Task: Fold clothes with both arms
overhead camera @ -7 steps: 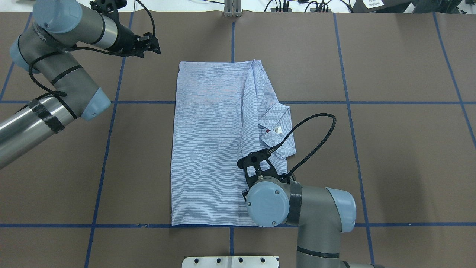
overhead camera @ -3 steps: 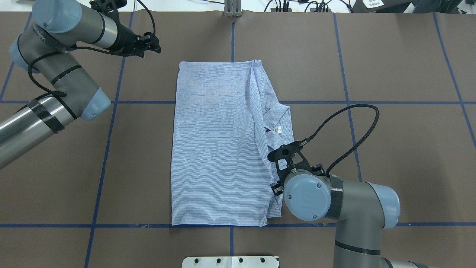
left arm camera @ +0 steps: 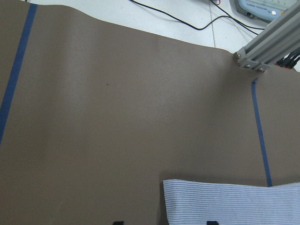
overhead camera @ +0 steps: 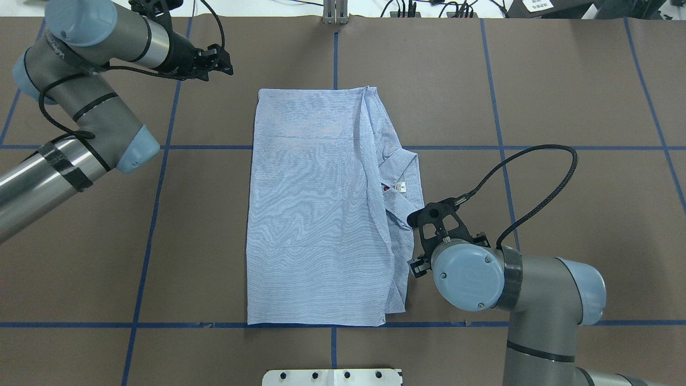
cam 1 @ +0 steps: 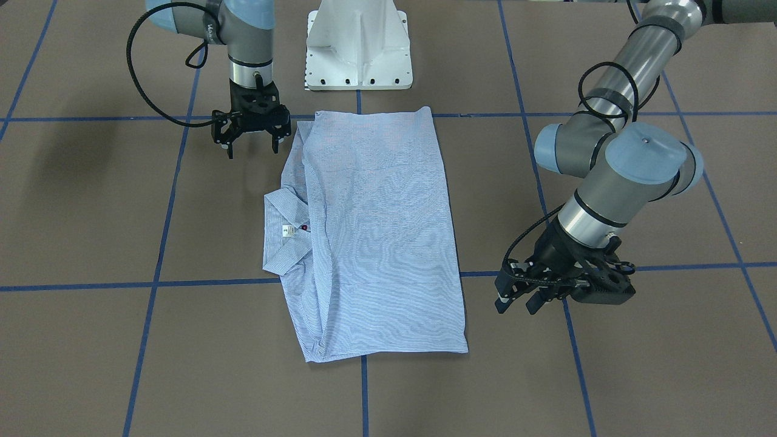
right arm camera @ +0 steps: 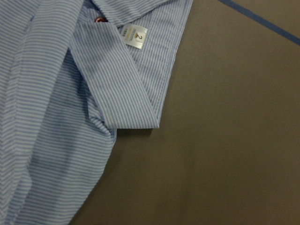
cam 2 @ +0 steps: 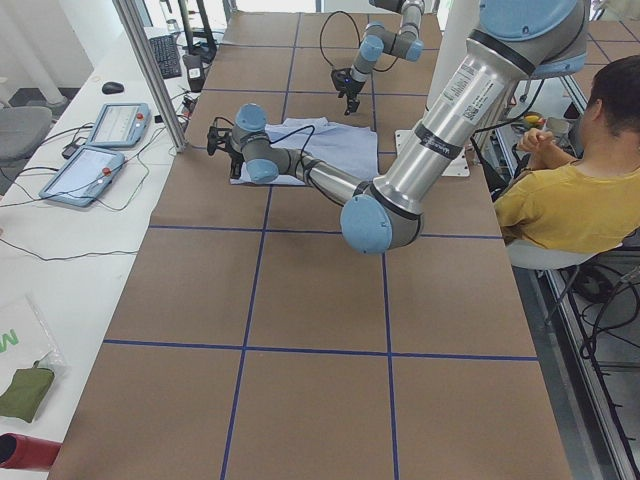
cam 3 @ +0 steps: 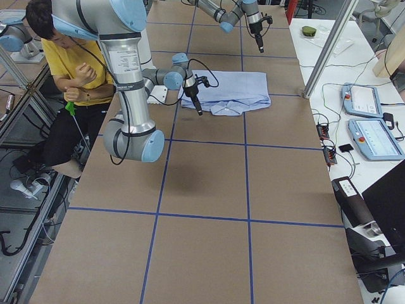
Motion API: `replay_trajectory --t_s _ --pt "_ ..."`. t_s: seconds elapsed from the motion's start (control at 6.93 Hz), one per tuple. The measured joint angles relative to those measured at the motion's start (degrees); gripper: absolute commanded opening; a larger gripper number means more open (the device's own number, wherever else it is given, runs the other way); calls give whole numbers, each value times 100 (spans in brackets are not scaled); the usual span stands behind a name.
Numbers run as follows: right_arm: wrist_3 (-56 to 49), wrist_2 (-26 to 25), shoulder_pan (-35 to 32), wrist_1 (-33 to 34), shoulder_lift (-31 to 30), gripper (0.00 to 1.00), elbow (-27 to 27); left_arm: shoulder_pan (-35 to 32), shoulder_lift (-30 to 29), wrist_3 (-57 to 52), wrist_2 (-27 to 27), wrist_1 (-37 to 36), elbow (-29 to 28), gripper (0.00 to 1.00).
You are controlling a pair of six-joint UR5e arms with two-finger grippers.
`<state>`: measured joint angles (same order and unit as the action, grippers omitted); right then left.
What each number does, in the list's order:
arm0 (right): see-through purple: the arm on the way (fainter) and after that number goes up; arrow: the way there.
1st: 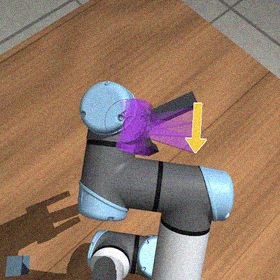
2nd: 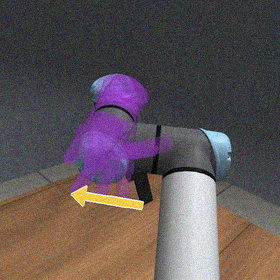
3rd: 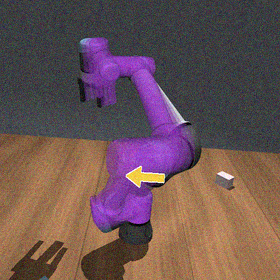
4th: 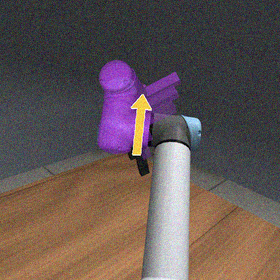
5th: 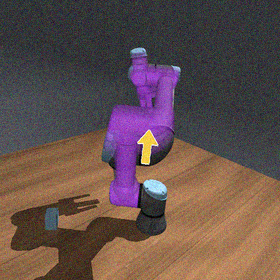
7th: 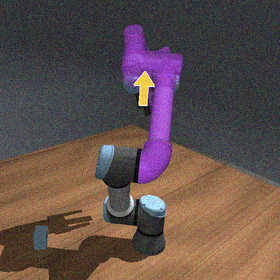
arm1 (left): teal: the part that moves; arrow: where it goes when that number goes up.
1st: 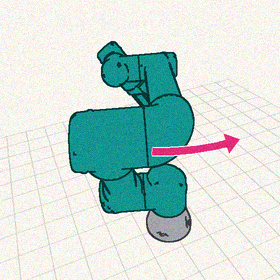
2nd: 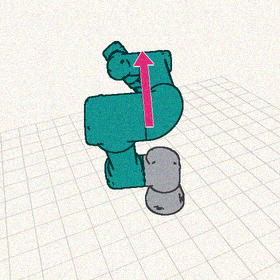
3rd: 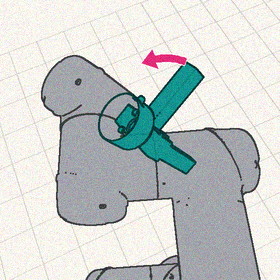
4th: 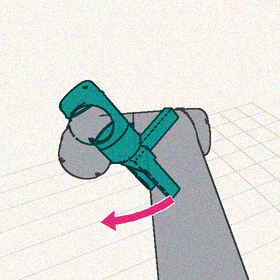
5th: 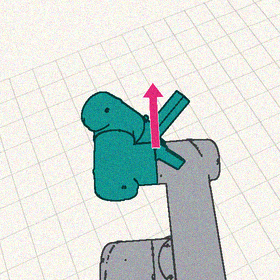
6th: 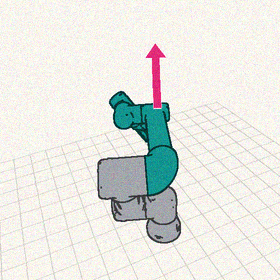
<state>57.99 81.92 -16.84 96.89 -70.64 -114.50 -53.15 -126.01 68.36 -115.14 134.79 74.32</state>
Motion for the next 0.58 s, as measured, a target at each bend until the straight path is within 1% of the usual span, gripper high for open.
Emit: replay_trajectory --t_s 0.14,0.29,0.58 --pt "6 105 -148 3 342 100 194 0 61 -3 -2 -10 90 67" --pt "17 151 -230 -9 773 100 538 2 203 -19 -6 -14 231 67" --pt "46 163 -271 -61 1256 100 1117 9 382 -53 -8 -2 383 67"
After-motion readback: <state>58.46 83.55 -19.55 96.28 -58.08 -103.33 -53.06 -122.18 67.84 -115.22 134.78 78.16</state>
